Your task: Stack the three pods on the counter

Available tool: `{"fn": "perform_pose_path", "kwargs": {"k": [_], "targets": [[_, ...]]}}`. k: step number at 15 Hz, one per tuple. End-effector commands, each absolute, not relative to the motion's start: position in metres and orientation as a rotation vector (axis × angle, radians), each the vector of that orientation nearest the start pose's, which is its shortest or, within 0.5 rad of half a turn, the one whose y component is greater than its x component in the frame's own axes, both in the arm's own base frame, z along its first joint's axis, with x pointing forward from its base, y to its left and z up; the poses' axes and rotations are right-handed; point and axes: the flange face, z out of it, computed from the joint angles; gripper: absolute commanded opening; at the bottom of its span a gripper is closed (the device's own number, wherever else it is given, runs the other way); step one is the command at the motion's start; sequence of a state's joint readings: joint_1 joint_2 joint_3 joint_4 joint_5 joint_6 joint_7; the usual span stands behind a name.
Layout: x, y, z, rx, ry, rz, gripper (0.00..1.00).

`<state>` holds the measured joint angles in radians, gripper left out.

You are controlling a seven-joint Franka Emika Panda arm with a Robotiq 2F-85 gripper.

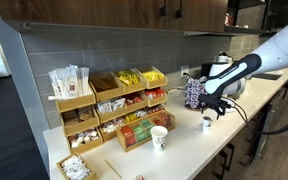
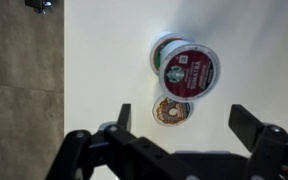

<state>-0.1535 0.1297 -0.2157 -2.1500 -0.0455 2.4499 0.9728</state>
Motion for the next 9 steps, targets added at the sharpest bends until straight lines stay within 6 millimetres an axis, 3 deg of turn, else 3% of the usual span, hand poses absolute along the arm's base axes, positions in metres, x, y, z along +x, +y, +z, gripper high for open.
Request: {"fn": "perform_pose_path", "kwargs": {"k": [1, 9], "targets": [[0.541, -0.221, 0.353, -2.467, 1.927, -0.274, 1.0], [0.552, -0.239, 0.322, -2.507, 1.866, -0.186, 1.0]]}}
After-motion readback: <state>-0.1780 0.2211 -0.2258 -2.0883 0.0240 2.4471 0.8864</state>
